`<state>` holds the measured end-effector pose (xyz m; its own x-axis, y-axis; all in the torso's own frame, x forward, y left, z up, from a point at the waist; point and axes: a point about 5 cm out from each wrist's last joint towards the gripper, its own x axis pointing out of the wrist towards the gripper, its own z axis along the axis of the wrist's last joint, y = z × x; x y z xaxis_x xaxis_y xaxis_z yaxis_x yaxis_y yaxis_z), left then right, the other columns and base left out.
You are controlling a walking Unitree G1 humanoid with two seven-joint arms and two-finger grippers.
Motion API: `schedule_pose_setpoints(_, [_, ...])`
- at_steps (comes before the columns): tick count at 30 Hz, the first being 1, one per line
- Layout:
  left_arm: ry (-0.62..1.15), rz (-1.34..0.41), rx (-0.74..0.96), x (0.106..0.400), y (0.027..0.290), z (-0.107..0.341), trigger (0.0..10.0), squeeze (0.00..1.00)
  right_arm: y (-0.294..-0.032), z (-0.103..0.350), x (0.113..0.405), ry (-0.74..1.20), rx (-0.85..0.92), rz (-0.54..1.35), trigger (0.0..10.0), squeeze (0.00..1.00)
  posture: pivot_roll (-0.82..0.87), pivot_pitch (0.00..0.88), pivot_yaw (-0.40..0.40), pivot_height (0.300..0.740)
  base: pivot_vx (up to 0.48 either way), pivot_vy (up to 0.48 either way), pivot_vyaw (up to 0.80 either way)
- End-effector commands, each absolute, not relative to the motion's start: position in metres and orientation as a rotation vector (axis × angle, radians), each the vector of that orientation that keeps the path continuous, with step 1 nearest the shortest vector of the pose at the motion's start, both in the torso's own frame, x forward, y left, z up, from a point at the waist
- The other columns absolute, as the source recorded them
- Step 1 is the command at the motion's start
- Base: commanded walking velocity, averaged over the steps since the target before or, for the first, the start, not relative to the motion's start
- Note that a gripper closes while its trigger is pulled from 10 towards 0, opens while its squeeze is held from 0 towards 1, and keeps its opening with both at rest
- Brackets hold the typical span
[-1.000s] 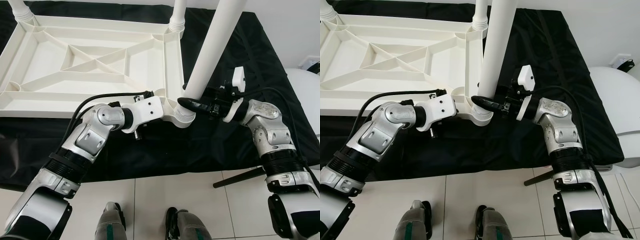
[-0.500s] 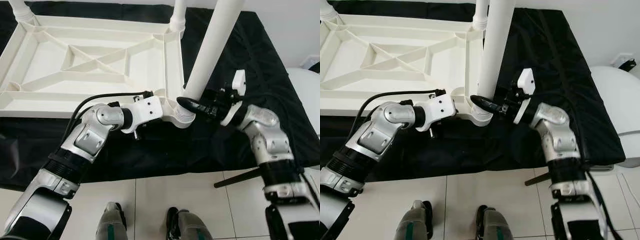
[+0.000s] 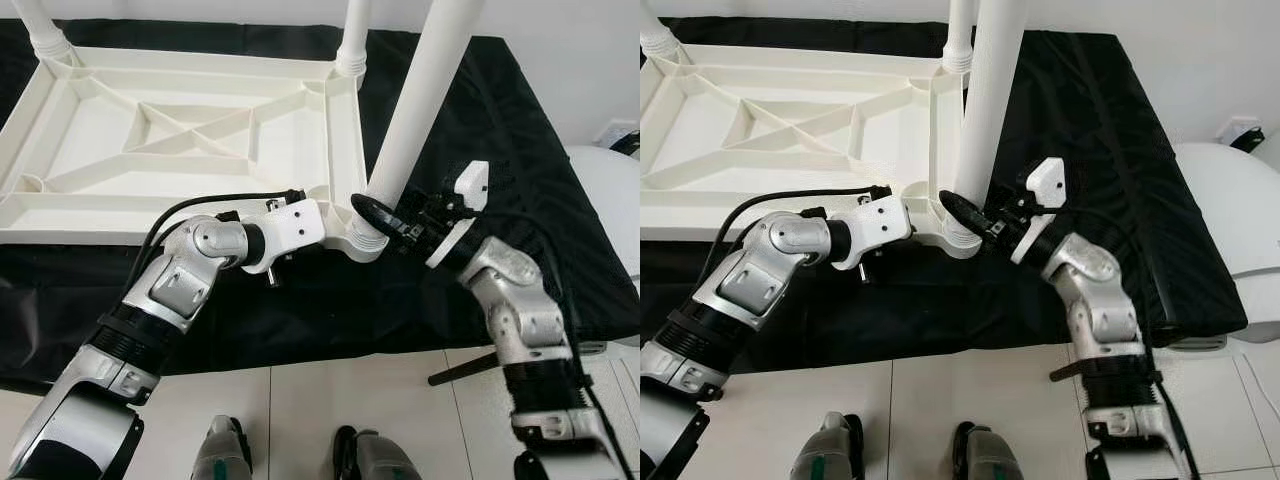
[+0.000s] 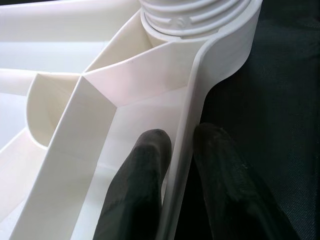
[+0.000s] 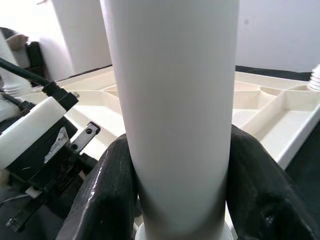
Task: Building children table
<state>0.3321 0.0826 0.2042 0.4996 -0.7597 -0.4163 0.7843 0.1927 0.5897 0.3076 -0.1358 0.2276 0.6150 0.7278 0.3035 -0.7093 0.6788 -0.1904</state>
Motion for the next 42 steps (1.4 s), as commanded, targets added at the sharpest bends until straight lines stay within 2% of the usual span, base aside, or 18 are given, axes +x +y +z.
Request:
schedule_pose_setpoints(1, [0.034,-1.119,0.87,0.328,0.076,0.199,10.0,0.0,-0.141,0.229,0.307,-0.381,0.005,0.766,0.0,0.0,0.07,0.224,-0.028,0.74,0.0,0.0,0.0])
schedule_pose_setpoints(10, [0.037,-1.121,0.868,0.328,0.076,0.198,10.0,0.0,-0.117,0.213,0.291,-0.342,0.086,0.612,0.0,0.0,0.07,0.224,-0.03,0.74,0.0,0.0,0.0])
schedule_pose_setpoints(32, [0.031,-1.129,0.869,0.327,0.072,0.196,10.0,0.0,-0.089,0.204,0.282,-0.296,0.127,0.246,0.0,0.0,0.08,0.198,-0.041,0.74,0.0,0.0,0.0])
schedule_pose_setpoints(37, [0.03,-1.129,0.871,0.327,0.072,0.196,10.0,0.0,-0.087,0.204,0.282,-0.286,0.131,0.224,0.0,0.0,0.07,0.196,-0.04,0.74,0.0,0.0,0.0])
schedule_pose_setpoints(38, [0.029,-1.13,0.87,0.327,0.072,0.196,10.0,0.0,-0.087,0.204,0.282,-0.281,0.129,0.215,6.8,0.0,0.07,0.193,-0.041,0.74,0.0,0.0,0.0])
schedule_pose_setpoints(39, [0.027,-1.132,0.871,0.327,0.071,0.196,10.0,0.0,-0.088,0.203,0.283,-0.267,0.121,0.208,10.0,0.0,0.07,0.191,-0.041,0.74,0.0,0.0,0.0])
schedule_pose_setpoints(42, [0.027,-1.132,0.871,0.326,0.071,0.196,10.0,0.0,-0.088,0.202,0.283,-0.257,0.114,0.2,10.0,0.0,0.07,0.191,-0.041,0.74,0.0,0.0,0.0])
